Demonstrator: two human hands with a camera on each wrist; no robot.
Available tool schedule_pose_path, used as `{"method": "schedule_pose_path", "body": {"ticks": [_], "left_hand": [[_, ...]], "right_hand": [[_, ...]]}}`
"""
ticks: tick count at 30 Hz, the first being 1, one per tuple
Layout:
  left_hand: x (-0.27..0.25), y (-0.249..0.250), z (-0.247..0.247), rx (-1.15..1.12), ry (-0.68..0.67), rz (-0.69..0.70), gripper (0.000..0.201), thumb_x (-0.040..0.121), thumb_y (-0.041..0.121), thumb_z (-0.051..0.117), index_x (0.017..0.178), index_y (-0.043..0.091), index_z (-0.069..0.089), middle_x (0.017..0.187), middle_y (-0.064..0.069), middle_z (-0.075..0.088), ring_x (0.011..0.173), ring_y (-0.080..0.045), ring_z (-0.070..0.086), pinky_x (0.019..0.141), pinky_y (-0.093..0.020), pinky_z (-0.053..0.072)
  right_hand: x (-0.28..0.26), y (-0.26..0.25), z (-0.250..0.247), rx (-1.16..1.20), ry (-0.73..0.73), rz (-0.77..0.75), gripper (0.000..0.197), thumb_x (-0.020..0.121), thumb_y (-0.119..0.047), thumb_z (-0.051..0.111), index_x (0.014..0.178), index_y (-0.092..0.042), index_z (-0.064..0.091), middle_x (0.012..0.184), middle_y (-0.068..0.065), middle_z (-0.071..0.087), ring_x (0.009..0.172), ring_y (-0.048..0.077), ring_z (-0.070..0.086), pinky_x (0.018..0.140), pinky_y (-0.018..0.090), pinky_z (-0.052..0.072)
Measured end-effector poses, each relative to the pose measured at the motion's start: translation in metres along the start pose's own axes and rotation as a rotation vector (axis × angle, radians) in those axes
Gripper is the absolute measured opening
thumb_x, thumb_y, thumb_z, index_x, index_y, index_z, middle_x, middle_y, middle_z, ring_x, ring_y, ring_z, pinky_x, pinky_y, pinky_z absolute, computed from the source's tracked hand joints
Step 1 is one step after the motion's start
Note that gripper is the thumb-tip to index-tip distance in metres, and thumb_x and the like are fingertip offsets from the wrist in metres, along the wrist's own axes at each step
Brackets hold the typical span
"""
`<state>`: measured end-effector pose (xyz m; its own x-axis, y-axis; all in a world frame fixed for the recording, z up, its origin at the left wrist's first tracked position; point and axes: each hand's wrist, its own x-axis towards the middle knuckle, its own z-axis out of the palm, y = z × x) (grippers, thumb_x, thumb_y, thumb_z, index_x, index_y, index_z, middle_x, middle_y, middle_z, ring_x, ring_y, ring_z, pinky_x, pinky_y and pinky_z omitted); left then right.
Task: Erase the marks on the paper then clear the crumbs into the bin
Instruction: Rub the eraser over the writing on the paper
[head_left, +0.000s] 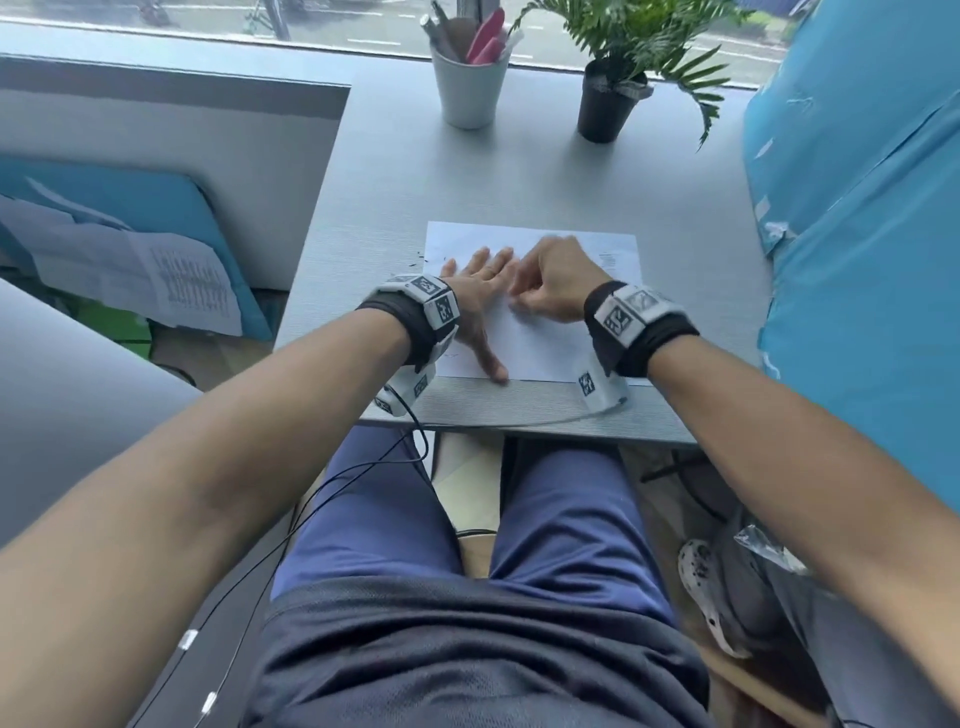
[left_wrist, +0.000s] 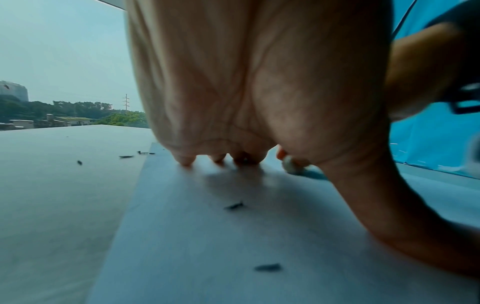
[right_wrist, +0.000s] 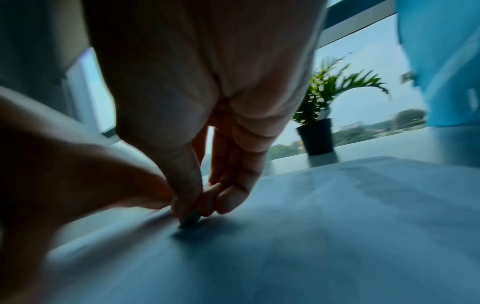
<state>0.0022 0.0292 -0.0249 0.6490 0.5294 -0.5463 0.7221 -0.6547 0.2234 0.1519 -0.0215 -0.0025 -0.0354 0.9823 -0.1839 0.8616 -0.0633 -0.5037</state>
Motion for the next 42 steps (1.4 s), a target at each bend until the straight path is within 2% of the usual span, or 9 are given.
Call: {"method": "schedule_pose_path", "body": {"ticks": [5, 12, 19, 22, 25, 29, 31, 37, 42], "left_hand": [[-0.002, 0.002, 0.001, 0.033, -0.012, -0.006, 0.162, 0.044, 0.073, 0.082, 0.151, 0.017, -0.025, 0.157, 0.003, -0.032, 0.145, -0.022, -0.027, 0.117, -0.052, -0.013], [-0.006, 0.005, -0.003, 0.025, -0.017, -0.006, 0.159, 0.046, 0.068, 0.086, 0.152, 0.022, -0.024, 0.158, 0.004, -0.030, 0.145, -0.021, -0.028, 0.114, -0.051, -0.015], [-0.003, 0.004, -0.001, 0.062, -0.025, -0.019, 0.163, 0.043, 0.075, 0.082, 0.151, 0.017, -0.025, 0.157, 0.003, -0.032, 0.145, -0.022, -0.028, 0.118, -0.054, -0.010], [-0.006, 0.005, -0.002, 0.040, -0.020, 0.004, 0.160, 0.046, 0.071, 0.084, 0.151, 0.019, -0.025, 0.158, 0.003, -0.030, 0.145, -0.021, -0.027, 0.118, -0.054, -0.011], [-0.009, 0.004, -0.001, 0.027, -0.010, 0.011, 0.158, 0.048, 0.068, 0.085, 0.151, 0.021, -0.024, 0.158, 0.003, -0.029, 0.145, -0.021, -0.027, 0.117, -0.053, -0.012], [-0.005, 0.002, -0.001, 0.036, -0.023, 0.019, 0.159, 0.045, 0.070, 0.084, 0.151, 0.024, -0.024, 0.157, 0.002, -0.033, 0.144, -0.023, -0.028, 0.117, -0.054, -0.012], [-0.006, 0.003, -0.002, 0.054, -0.029, 0.013, 0.157, 0.046, 0.069, 0.085, 0.152, 0.026, -0.023, 0.157, 0.001, -0.033, 0.144, -0.025, -0.029, 0.117, -0.056, -0.011], [-0.004, 0.005, -0.003, 0.079, -0.056, 0.000, 0.152, 0.045, 0.068, 0.085, 0.151, 0.036, -0.019, 0.157, 0.001, -0.034, 0.144, -0.025, -0.029, 0.116, -0.058, -0.011], [-0.002, 0.002, -0.001, 0.076, -0.042, -0.008, 0.157, 0.040, 0.072, 0.085, 0.150, 0.039, -0.022, 0.156, 0.004, -0.034, 0.144, -0.023, -0.030, 0.114, -0.059, -0.012]], "right_hand": [[-0.038, -0.006, 0.014, 0.005, -0.210, -0.075, 0.006, 0.076, -0.010, 0.076, 0.080, -0.014, 0.079, 0.062, -0.015, 0.063, 0.055, -0.005, 0.058, 0.057, 0.009, 0.045], [0.009, 0.004, -0.011, -0.012, 0.009, -0.022, 0.006, 0.073, -0.010, 0.078, 0.078, -0.013, 0.078, 0.077, 0.003, 0.074, 0.055, -0.002, 0.056, 0.058, 0.011, 0.042], [-0.044, -0.005, 0.007, 0.005, -0.240, -0.109, 0.007, 0.076, -0.008, 0.079, 0.078, -0.015, 0.078, 0.063, -0.017, 0.064, 0.059, -0.005, 0.061, 0.059, 0.008, 0.045], [-0.016, 0.000, -0.009, 0.010, -0.099, -0.083, 0.007, 0.075, -0.010, 0.079, 0.081, -0.013, 0.078, 0.070, -0.006, 0.070, 0.055, -0.008, 0.059, 0.056, 0.006, 0.044], [-0.005, 0.001, -0.011, 0.016, 0.010, -0.048, 0.006, 0.074, -0.010, 0.078, 0.080, -0.012, 0.078, 0.070, -0.003, 0.069, 0.063, 0.005, 0.063, 0.066, 0.023, 0.056], [-0.039, -0.005, 0.007, 0.022, -0.152, -0.096, 0.005, 0.076, -0.008, 0.078, 0.076, -0.013, 0.077, 0.060, -0.020, 0.060, 0.053, -0.007, 0.057, 0.053, 0.005, 0.041], [-0.042, -0.006, 0.006, 0.018, -0.228, -0.129, 0.004, 0.076, -0.008, 0.078, 0.077, -0.012, 0.078, 0.060, -0.020, 0.062, 0.054, -0.009, 0.058, 0.053, 0.003, 0.040], [-0.010, 0.005, -0.008, 0.014, 0.013, -0.022, 0.007, 0.073, -0.014, 0.078, 0.080, -0.012, 0.078, 0.074, 0.002, 0.073, 0.067, 0.013, 0.065, 0.063, 0.024, 0.052], [-0.052, -0.009, 0.009, -0.006, -0.249, -0.110, 0.004, 0.078, -0.009, 0.075, 0.079, -0.013, 0.077, 0.066, -0.012, 0.065, 0.059, -0.003, 0.060, 0.055, 0.008, 0.045]]}}
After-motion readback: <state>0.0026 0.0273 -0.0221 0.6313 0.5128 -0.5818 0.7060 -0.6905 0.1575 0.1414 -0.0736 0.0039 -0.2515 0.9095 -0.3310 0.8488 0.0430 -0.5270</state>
